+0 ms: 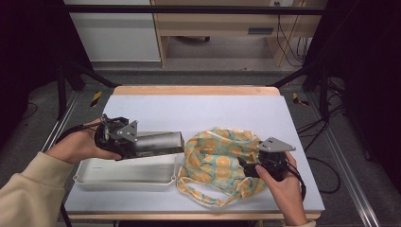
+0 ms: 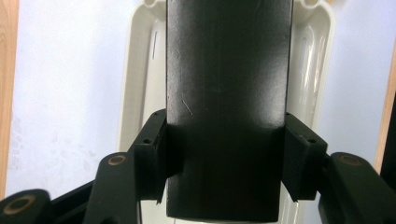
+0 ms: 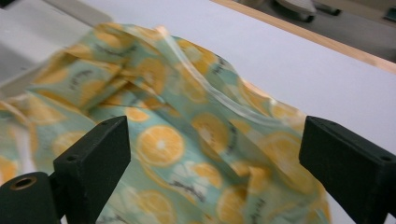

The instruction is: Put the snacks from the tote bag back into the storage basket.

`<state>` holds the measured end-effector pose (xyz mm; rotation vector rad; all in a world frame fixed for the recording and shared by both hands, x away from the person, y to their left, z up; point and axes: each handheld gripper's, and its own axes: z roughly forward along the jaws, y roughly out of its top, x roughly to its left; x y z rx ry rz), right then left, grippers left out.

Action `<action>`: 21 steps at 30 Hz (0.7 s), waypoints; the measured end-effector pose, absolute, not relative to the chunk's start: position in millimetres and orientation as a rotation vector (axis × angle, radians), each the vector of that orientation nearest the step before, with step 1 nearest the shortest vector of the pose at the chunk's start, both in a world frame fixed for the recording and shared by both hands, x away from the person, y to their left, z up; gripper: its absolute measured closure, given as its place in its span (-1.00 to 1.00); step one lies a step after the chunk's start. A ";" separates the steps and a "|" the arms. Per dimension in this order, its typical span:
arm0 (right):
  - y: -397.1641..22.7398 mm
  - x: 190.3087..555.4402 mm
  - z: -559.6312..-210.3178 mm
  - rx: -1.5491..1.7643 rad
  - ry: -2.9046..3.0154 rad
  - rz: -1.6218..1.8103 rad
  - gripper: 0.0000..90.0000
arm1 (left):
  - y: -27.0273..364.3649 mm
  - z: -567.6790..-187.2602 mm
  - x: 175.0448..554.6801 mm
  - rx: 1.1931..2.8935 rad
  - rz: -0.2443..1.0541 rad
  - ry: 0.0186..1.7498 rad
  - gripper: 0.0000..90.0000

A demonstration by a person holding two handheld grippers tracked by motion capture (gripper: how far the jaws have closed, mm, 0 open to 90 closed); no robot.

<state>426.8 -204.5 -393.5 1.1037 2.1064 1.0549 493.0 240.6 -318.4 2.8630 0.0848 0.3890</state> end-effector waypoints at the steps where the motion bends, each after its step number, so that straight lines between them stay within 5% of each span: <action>1: -207.9 425.5 -395.2 1.107 2.100 1.054 -0.79 | 242.1 -318.8 492.9 2.867 0.391 0.085 -0.03; 21: -237.0 407.5 -431.8 1.178 2.031 1.043 -0.82 | 260.1 -326.1 497.7 2.866 0.410 0.125 -0.03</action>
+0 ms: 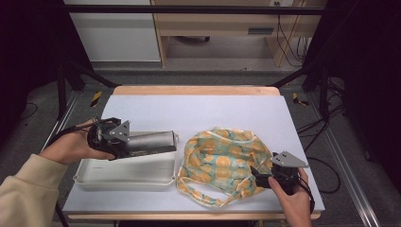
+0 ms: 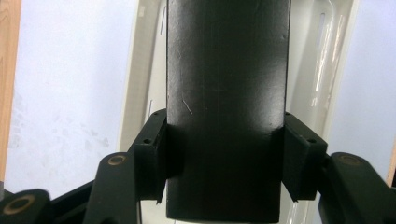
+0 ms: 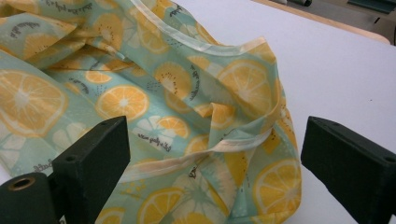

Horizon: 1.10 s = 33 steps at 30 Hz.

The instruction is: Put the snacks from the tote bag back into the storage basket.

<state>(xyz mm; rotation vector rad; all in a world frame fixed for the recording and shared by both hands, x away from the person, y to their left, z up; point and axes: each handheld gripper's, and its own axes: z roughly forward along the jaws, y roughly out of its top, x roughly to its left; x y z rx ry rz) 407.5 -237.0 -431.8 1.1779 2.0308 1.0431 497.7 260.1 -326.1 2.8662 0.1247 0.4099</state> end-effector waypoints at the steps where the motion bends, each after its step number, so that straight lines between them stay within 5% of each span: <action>1: -237.6 407.1 -432.8 1.176 2.034 1.045 -0.82 | 261.0 -327.0 497.9 2.860 0.410 0.128 -0.03; 33: -243.9 404.5 -446.7 1.213 2.035 1.090 -0.82 | 283.3 -351.3 510.2 2.884 0.412 0.142 -0.03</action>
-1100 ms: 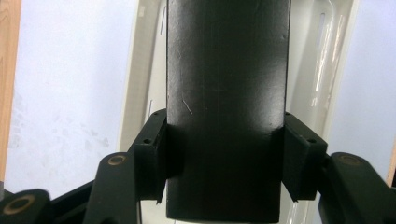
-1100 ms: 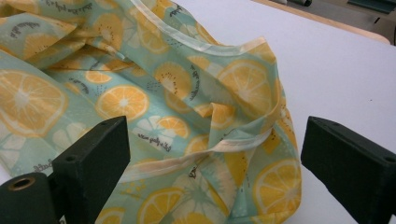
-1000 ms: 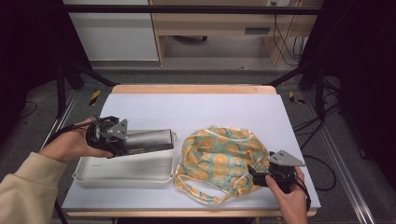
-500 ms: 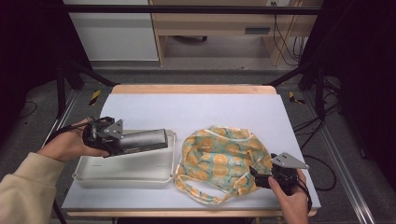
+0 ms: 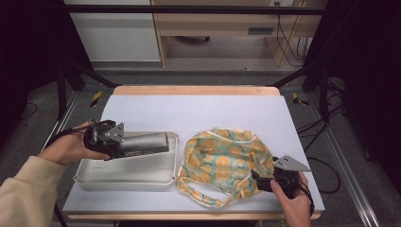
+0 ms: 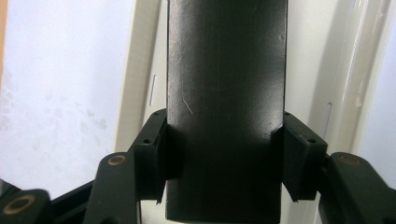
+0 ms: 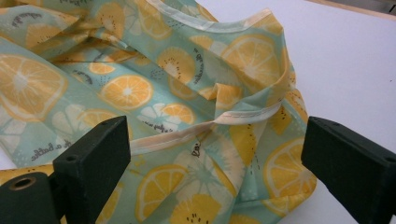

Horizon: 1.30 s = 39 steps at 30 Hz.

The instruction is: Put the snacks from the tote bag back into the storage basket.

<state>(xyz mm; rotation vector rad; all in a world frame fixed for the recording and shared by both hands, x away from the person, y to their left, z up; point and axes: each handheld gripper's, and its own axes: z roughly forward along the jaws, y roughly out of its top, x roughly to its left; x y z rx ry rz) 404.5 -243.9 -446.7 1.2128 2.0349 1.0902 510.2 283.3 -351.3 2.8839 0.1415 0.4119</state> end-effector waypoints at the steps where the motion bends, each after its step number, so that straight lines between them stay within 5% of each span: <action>1: -243.8 404.5 -446.9 1.217 2.034 1.093 -0.82 | 283.4 -352.4 510.6 2.887 0.406 0.141 -0.03; 39: -244.6 404.4 -449.2 1.235 2.042 1.092 -0.84 | 280.8 -392.9 506.1 2.890 0.251 -0.025 -0.03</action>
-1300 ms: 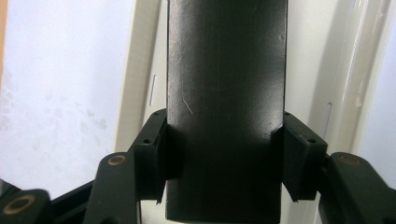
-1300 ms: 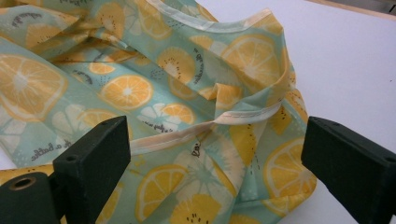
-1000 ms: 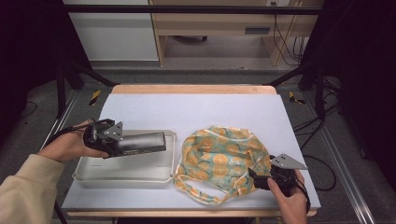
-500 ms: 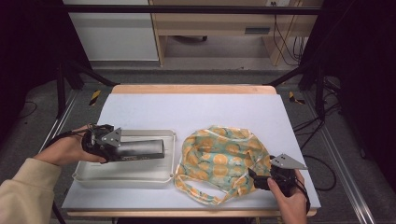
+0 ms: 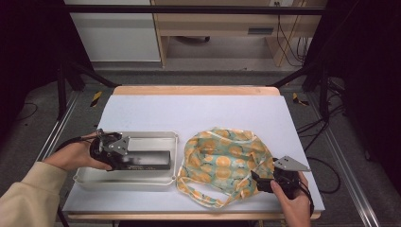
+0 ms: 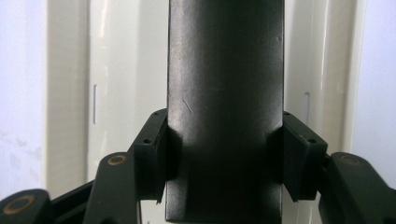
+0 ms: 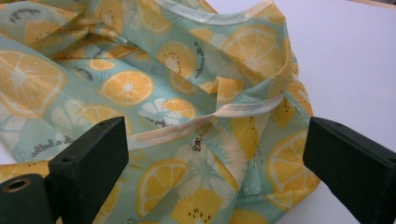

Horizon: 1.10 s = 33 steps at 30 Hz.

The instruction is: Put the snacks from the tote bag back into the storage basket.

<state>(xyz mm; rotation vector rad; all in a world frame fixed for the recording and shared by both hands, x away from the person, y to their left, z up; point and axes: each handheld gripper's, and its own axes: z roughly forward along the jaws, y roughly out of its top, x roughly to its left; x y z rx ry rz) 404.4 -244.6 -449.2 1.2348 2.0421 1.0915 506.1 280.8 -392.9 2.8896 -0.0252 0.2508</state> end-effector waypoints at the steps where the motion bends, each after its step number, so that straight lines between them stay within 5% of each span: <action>1: -244.7 404.4 -449.1 1.234 2.042 1.091 -0.84 | 280.4 -393.9 505.9 2.887 0.247 -0.023 -0.04; 33: -244.4 404.1 -449.0 1.232 2.045 1.096 -0.85 | 276.9 -408.3 506.9 2.847 0.150 -0.023 -0.04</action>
